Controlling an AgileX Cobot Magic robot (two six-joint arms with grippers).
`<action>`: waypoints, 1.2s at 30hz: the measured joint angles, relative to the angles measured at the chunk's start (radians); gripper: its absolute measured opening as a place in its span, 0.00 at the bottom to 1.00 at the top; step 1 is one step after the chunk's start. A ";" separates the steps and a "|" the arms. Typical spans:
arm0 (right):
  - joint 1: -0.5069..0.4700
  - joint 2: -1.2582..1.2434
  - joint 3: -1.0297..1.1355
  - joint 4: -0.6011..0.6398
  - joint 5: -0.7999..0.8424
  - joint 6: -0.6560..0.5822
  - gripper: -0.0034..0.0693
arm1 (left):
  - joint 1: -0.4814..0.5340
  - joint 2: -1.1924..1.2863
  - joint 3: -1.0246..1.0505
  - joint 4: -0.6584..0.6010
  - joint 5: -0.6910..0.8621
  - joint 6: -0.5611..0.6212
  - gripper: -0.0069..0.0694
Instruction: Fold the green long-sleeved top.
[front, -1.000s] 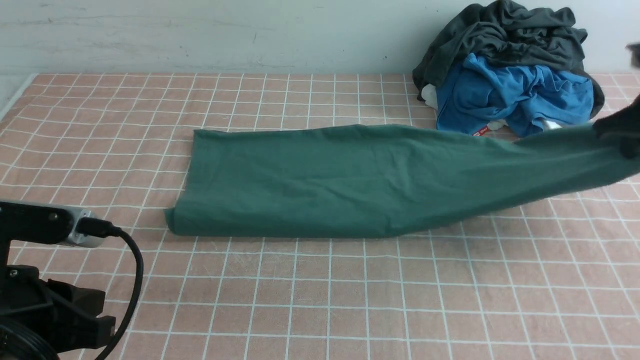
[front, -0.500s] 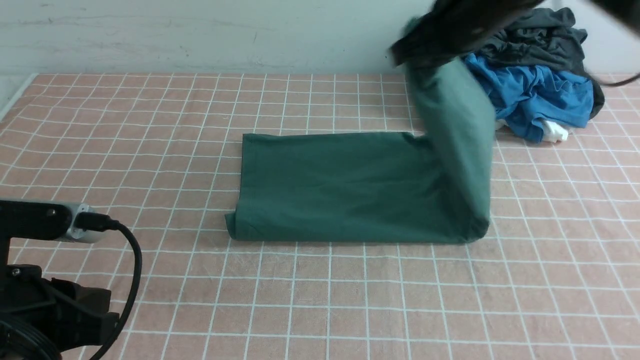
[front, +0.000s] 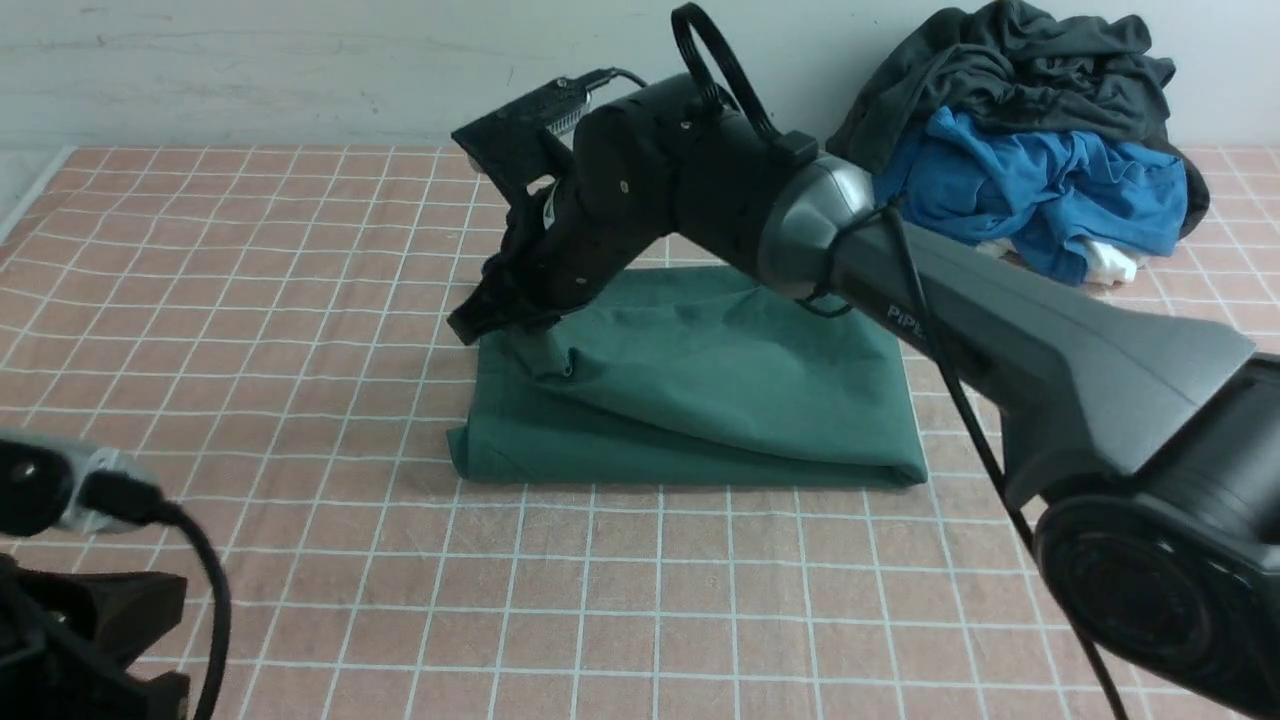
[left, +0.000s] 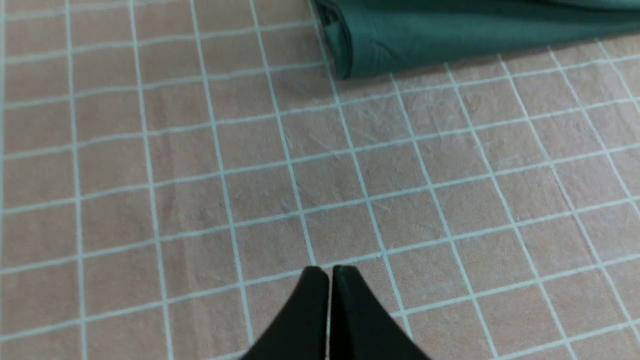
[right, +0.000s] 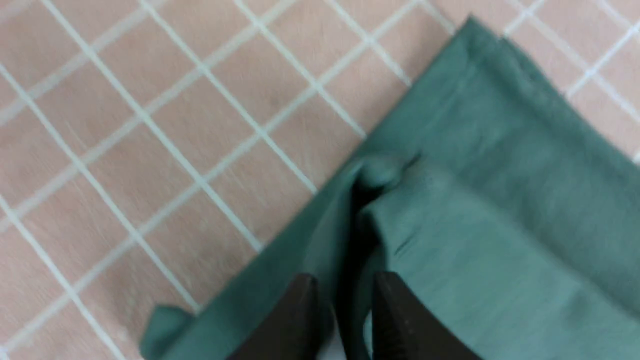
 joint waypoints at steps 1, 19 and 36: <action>0.000 -0.002 -0.023 0.001 0.006 0.000 0.37 | 0.000 -0.072 0.020 0.003 -0.001 0.017 0.09; 0.058 0.076 0.017 0.200 0.021 -0.061 0.04 | 0.000 -0.458 0.251 -0.032 -0.265 0.069 0.09; 0.015 -0.748 0.330 -0.227 0.210 0.018 0.03 | -0.020 -0.461 0.251 -0.033 -0.268 0.083 0.09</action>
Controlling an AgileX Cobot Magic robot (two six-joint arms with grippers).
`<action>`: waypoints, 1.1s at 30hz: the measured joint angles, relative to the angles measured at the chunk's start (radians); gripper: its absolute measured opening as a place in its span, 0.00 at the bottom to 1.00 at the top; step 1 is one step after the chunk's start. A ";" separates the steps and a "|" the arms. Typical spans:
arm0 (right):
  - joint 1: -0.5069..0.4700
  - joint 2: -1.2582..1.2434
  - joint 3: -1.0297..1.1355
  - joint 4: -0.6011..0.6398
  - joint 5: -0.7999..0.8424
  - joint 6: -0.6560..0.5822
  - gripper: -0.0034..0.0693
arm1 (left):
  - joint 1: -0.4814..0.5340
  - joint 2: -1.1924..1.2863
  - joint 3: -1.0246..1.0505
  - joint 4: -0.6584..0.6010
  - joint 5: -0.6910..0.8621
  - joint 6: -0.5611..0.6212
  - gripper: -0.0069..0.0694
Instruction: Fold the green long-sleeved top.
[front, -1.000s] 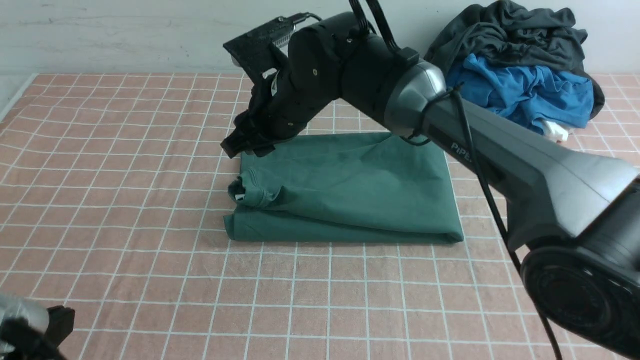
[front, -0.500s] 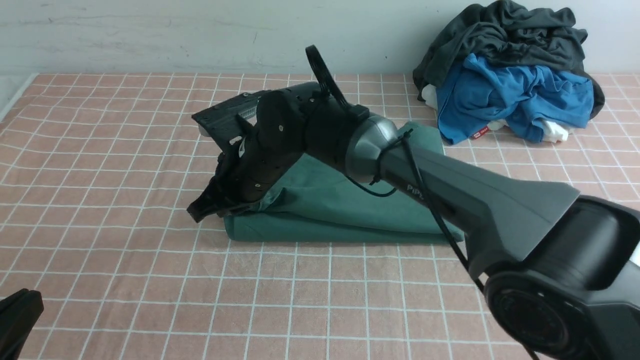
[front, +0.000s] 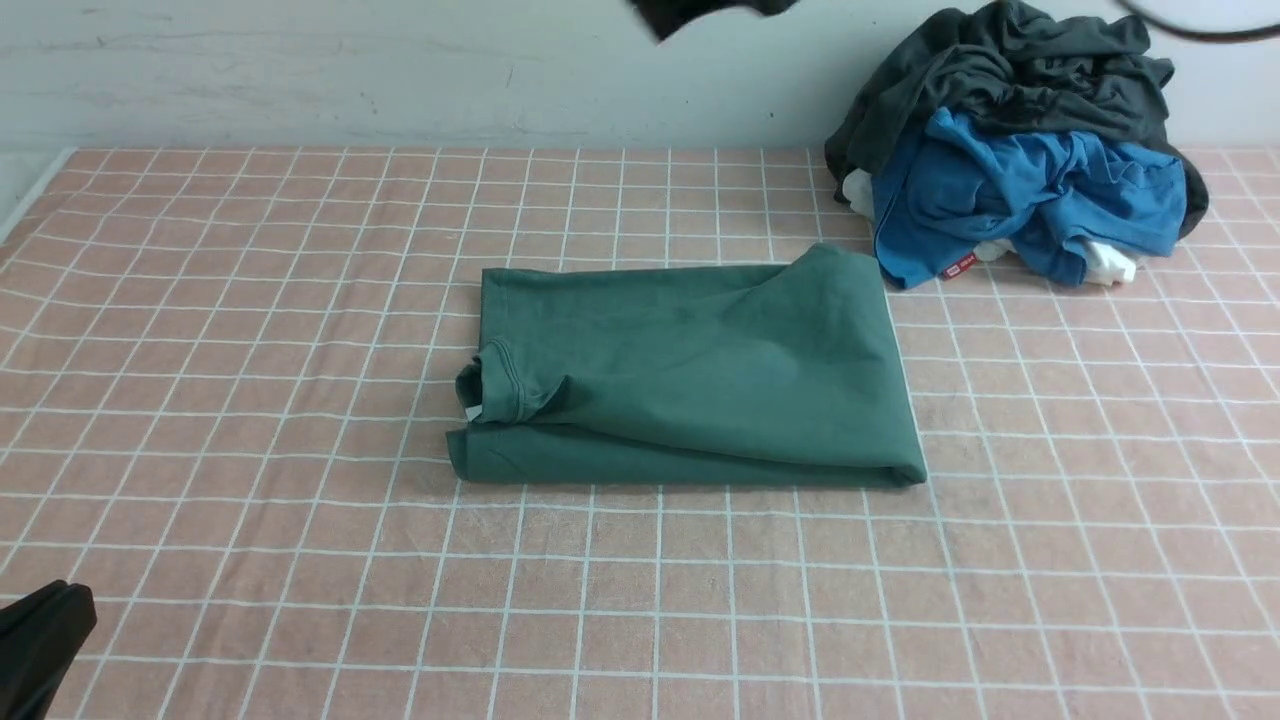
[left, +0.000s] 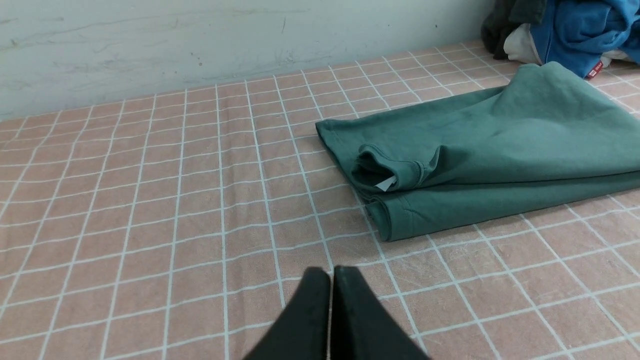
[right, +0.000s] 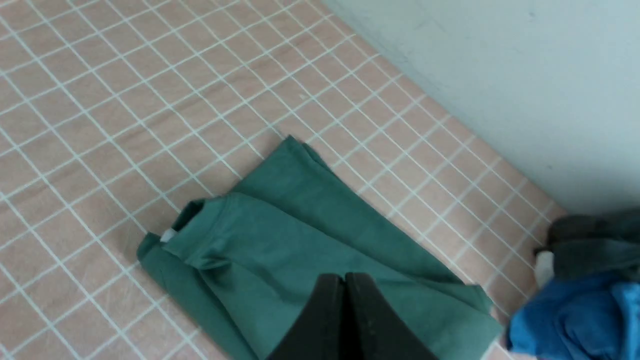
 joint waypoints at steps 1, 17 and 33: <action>-0.001 -0.050 0.078 0.000 -0.018 0.003 0.03 | 0.000 0.000 0.000 0.000 0.001 0.000 0.09; -0.001 -0.976 1.526 0.079 -1.224 0.158 0.03 | 0.000 0.000 0.000 0.000 0.002 0.000 0.09; -0.001 -1.041 1.840 0.155 -1.028 0.177 0.03 | 0.000 0.000 0.000 0.000 0.003 0.000 0.09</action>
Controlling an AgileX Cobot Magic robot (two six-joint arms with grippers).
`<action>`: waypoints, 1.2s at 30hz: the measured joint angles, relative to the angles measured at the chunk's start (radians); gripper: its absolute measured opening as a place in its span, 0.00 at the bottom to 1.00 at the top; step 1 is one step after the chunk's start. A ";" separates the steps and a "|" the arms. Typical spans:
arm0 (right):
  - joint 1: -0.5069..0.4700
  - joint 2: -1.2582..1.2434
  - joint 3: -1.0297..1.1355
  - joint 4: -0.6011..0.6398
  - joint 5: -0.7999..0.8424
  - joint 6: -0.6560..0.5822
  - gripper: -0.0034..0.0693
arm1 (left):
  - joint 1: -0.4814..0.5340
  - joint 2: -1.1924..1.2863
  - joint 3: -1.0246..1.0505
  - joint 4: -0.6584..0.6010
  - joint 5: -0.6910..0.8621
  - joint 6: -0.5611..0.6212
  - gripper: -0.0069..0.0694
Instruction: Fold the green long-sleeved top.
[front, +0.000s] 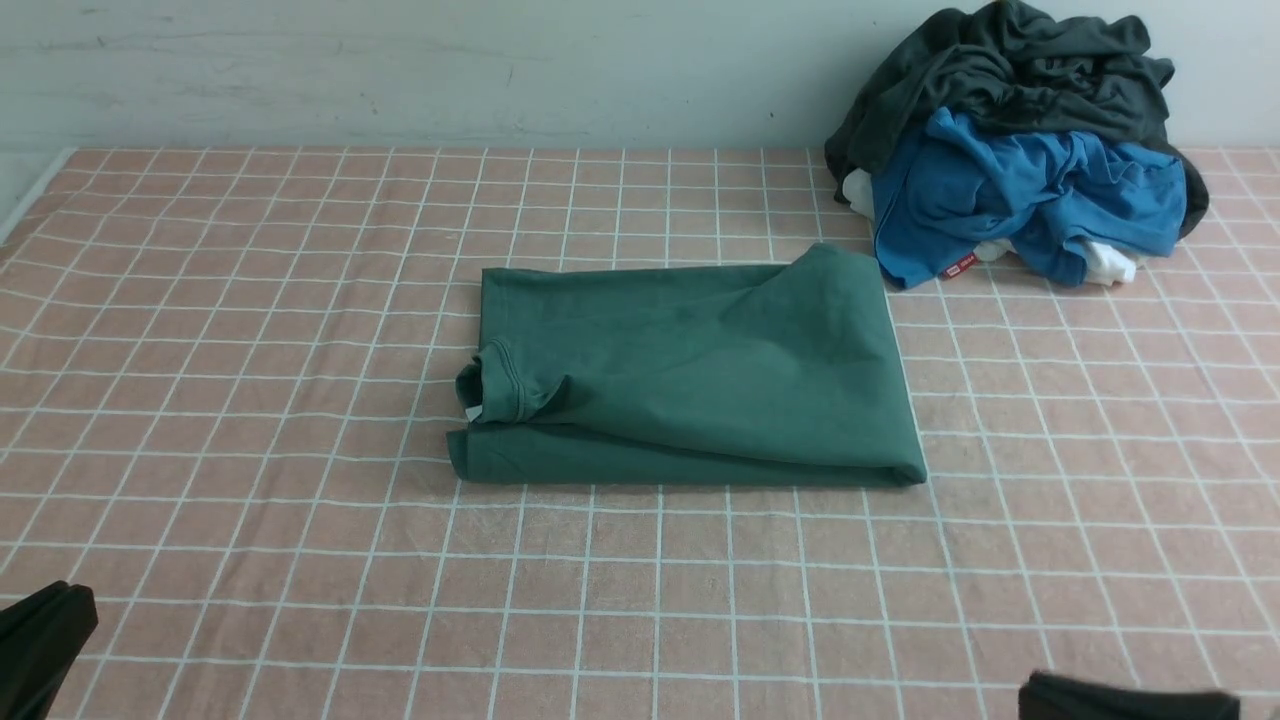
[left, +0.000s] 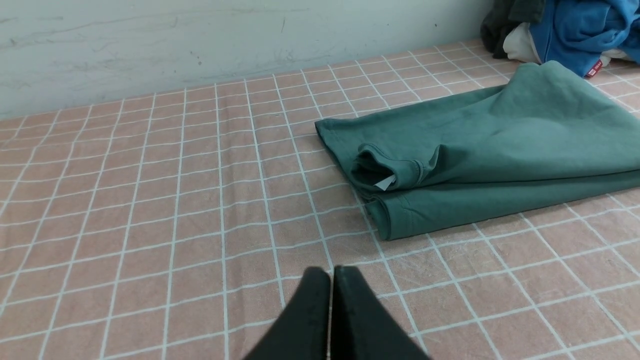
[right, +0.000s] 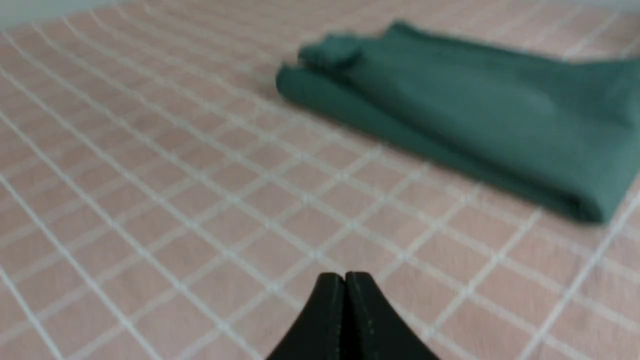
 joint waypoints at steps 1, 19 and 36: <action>0.000 -0.012 0.022 0.000 0.034 0.000 0.03 | 0.000 0.000 0.000 0.000 0.000 0.000 0.09; -0.513 -0.595 0.169 -0.058 0.189 -0.004 0.03 | 0.000 -0.001 0.000 -0.003 0.001 0.000 0.09; -0.775 -0.596 0.168 -0.053 0.203 -0.080 0.03 | 0.000 -0.001 0.000 -0.003 0.001 0.000 0.09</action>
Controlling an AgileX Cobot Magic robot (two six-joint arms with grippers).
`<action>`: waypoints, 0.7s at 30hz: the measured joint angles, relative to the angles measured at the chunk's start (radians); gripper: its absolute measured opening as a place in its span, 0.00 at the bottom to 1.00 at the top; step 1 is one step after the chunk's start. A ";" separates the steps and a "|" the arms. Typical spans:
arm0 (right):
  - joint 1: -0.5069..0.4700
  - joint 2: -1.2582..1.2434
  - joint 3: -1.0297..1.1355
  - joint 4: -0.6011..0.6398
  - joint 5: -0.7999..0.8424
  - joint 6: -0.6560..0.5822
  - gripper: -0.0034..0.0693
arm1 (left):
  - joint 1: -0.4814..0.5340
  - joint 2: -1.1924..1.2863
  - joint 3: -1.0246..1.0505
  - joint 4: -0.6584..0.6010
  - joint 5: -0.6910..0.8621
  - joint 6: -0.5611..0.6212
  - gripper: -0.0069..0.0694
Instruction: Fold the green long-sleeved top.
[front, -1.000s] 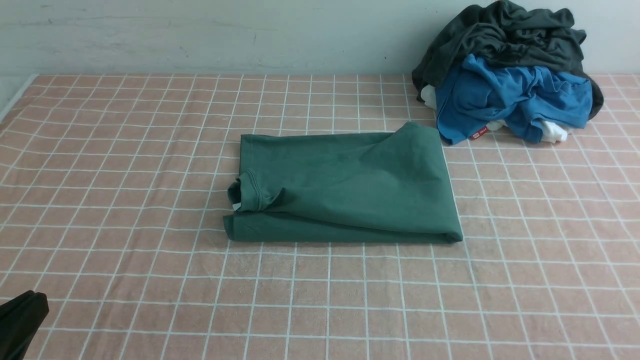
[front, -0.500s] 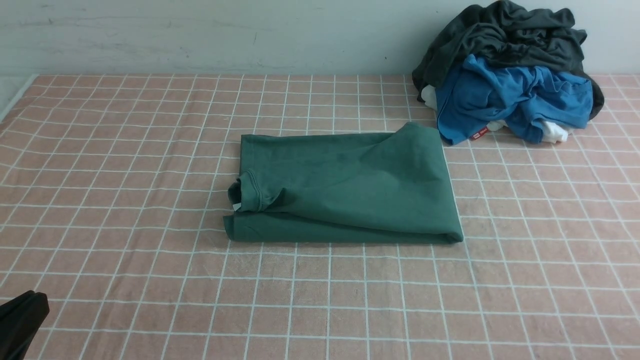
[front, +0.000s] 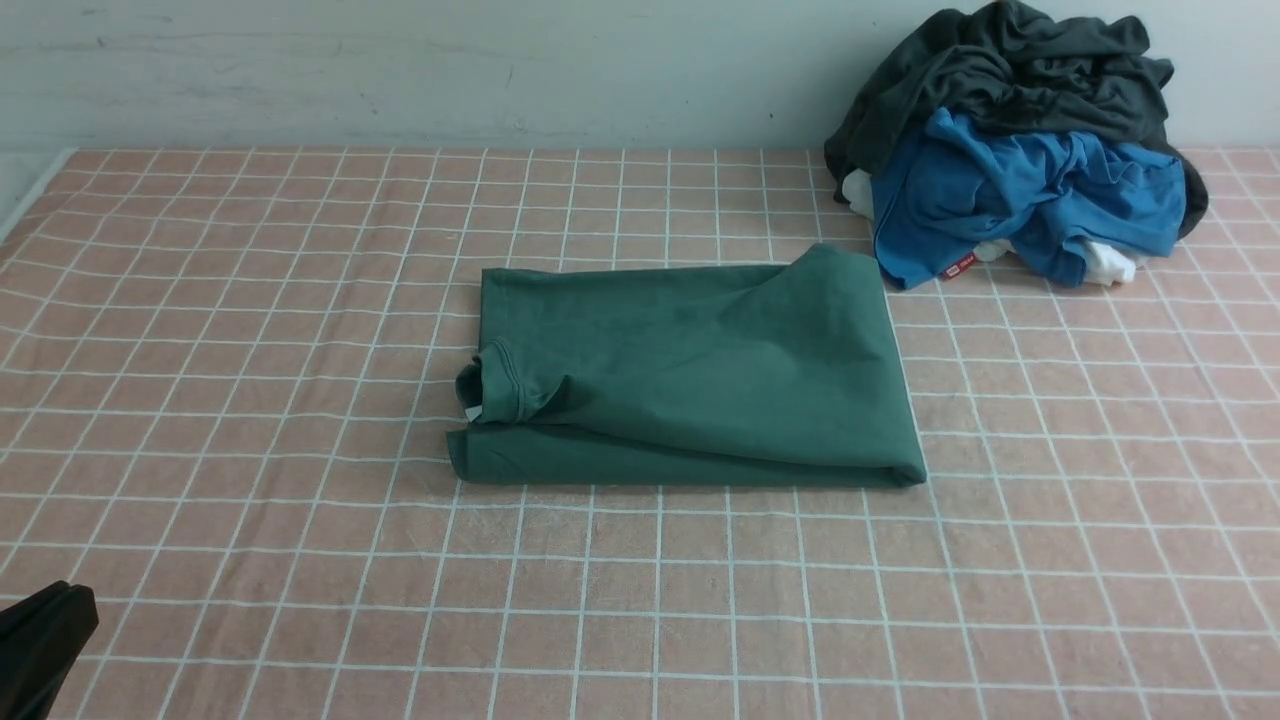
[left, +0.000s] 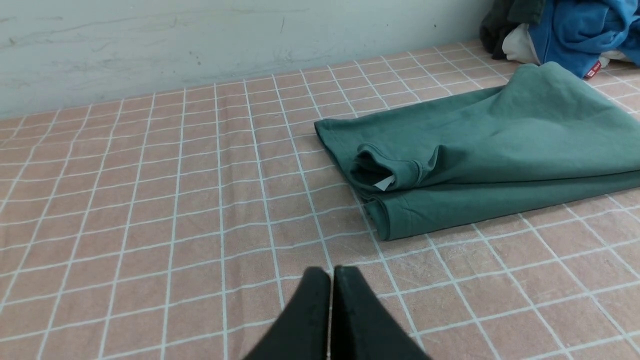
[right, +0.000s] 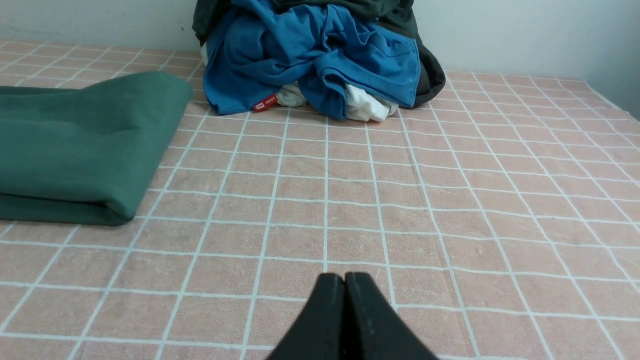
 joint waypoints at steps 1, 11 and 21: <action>0.000 0.000 0.000 0.000 0.000 0.000 0.03 | 0.000 0.000 0.000 0.000 0.000 0.000 0.09; 0.000 0.000 0.000 0.001 0.004 -0.003 0.03 | -0.004 -0.117 0.074 0.000 -0.025 0.000 0.09; 0.000 0.000 0.000 0.002 0.006 -0.003 0.03 | -0.007 -0.189 0.264 0.212 -0.084 -0.007 0.09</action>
